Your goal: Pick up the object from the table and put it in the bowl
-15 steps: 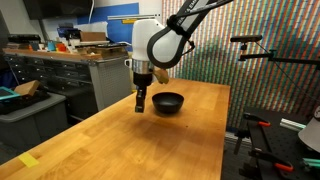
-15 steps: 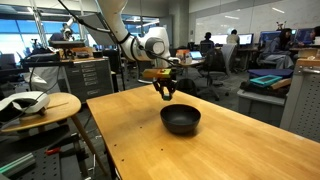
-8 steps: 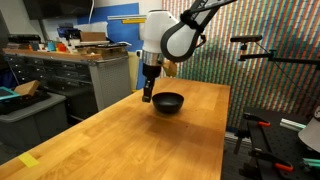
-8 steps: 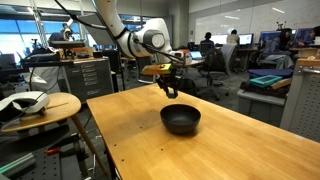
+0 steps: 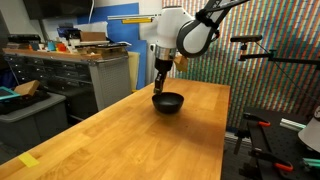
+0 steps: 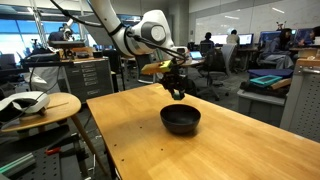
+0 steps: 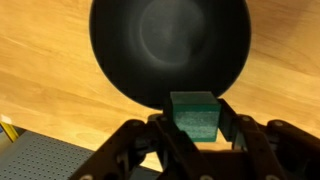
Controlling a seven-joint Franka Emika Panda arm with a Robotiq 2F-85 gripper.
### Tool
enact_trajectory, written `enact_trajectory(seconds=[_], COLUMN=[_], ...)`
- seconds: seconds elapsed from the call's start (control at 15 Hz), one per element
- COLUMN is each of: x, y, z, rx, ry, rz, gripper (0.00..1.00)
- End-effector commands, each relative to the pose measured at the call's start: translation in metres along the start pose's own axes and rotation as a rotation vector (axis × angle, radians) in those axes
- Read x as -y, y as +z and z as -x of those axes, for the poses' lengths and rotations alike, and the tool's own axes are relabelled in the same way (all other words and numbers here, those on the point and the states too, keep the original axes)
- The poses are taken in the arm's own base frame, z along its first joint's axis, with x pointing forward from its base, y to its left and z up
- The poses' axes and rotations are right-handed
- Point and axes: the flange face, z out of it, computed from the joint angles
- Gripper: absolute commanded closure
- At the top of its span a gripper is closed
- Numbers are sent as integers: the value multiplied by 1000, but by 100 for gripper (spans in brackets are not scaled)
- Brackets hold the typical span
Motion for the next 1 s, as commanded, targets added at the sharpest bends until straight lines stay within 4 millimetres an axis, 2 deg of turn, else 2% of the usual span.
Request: enact_trajectory(seconds=[0.0,0.53,0.93], x=[-10,-8,-12], y=[-4,37,55], z=[18,36,43], rx=[0,83,113], ry=[37,51,53], rz=[27,18,17], gripper=[79,79,79])
